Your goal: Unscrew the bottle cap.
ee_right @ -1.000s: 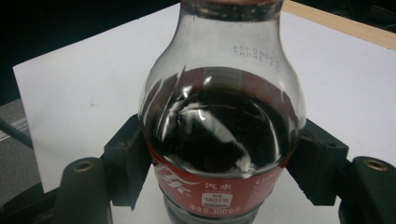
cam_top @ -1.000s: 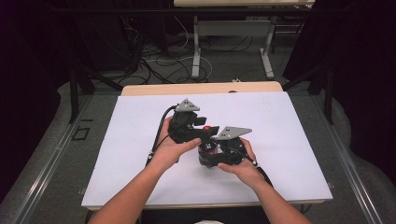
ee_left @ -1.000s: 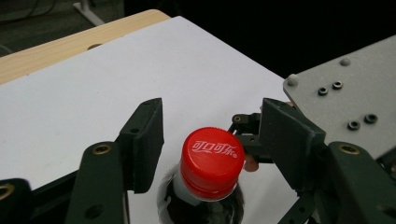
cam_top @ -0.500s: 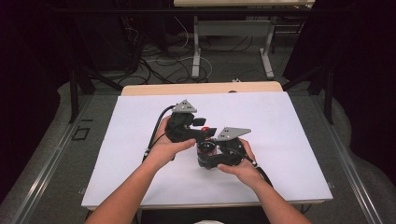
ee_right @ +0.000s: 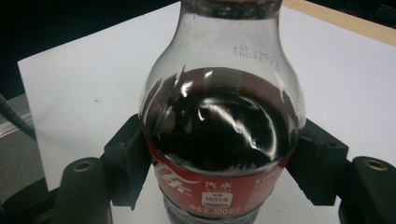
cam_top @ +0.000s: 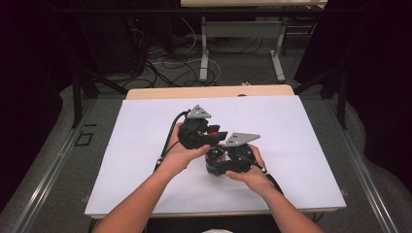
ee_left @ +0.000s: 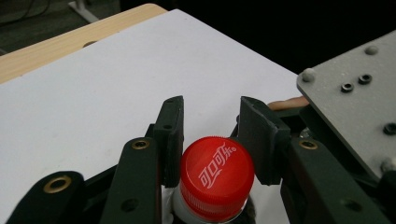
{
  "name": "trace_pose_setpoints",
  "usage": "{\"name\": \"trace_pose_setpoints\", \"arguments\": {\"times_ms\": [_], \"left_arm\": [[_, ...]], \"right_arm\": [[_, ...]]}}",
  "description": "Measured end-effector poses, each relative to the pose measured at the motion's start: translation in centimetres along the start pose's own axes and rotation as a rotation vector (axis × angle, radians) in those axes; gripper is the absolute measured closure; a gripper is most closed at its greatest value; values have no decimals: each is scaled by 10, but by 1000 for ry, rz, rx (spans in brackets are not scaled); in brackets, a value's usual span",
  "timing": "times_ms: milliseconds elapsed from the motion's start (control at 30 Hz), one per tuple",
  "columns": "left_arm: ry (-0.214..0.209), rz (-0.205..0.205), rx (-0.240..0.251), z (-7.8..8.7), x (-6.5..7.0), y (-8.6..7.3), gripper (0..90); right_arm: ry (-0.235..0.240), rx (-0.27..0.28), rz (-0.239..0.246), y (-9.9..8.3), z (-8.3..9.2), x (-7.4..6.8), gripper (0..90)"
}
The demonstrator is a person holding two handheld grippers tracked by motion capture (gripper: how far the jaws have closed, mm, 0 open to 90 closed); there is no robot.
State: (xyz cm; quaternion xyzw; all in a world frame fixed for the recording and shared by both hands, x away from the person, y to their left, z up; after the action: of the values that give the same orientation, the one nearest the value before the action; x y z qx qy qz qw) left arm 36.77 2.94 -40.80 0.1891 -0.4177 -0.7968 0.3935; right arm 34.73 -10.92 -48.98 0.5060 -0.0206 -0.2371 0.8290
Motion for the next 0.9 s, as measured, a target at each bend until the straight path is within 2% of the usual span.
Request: {"name": "trace_pose_setpoints", "arguments": {"times_ms": [100, 200, 233, 267, 433, 567, 633, 700, 867, 900], "left_arm": [[33, 40, 3, -1, 4, 2, 615], [52, 54, -13, 0, 6, 3, 616], [54, 62, -6, -1, 6, 3, 616], [53, 76, -6, -1, 7, 3, 616], [56, 85, -8, -1, 7, 3, 616], [26, 62, -9, 0, 5, 3, 598], [16, 65, -6, 1, 4, 3, 508], [13, 60, 0, 3, 2, 4, 474], [-41, 31, 25, 10, -7, 5, 424], [-64, 28, 32, 11, -9, 5, 418]], "right_arm": [[-26, 1, 0, 0, 0, 0, 299], [-34, -5, 8, 0, 1, 0, 298], [-36, -13, 12, 0, 1, 1, 298], [-44, 6, -1, 0, 1, 0, 298], [-44, 6, -1, 0, 0, 0, 299], [-40, 13, -5, 1, 1, 0, 298], [-33, 13, -7, 1, 2, 1, 298], [-30, 14, -4, 1, 2, 2, 298], [-19, 10, -7, 1, 3, 2, 298], [-18, 13, -10, 1, 3, 2, 298]]}}
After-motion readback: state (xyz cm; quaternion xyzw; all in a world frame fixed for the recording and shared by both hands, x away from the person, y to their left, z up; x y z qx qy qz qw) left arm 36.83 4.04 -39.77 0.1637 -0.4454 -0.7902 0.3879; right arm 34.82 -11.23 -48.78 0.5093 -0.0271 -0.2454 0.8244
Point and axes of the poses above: each handheld gripper's, and its own axes: z roughly backward along the jaws, y roughly out of its top, x roughly to its right, the point moved 2 cm from there along -z, roughly forward along the jaws, and after that the axes turned 14 degrees about y, right-handed, at the moved point
